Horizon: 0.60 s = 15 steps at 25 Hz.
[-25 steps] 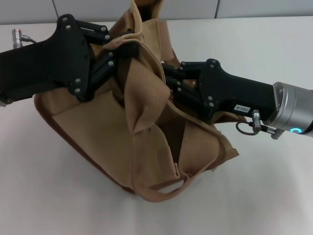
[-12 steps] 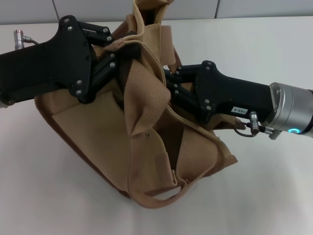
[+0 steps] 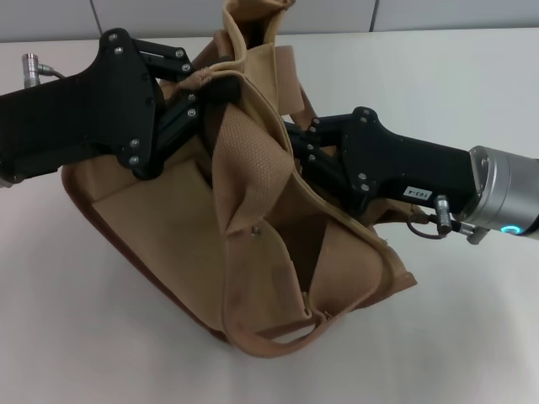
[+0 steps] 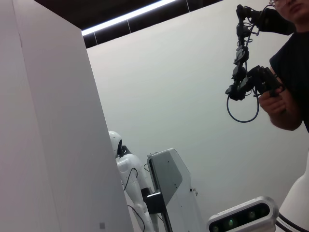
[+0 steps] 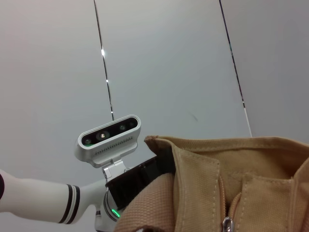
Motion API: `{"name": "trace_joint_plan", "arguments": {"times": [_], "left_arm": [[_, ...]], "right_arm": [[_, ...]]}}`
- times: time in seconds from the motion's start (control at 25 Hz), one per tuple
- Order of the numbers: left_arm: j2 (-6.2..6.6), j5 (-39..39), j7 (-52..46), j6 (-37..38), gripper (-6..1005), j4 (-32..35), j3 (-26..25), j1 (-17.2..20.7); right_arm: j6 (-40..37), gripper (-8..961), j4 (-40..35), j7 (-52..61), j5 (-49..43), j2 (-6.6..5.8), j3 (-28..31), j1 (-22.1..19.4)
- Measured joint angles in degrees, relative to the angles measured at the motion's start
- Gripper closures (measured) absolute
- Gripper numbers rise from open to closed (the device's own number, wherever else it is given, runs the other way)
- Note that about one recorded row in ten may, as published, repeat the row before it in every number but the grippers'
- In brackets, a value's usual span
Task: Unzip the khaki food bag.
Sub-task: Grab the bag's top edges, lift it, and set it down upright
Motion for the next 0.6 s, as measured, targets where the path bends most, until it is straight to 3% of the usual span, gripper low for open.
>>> {"name": "trace_joint_plan", "arguments": {"times": [0.6], "left_arm": [[-0.10, -1.6, 0.6, 0.2, 954, -0.8, 0.0, 0.9]], "right_arm": [[-1.6, 942, -0.3, -1.8, 2.0, 0.02, 0.7, -2.3]]}}
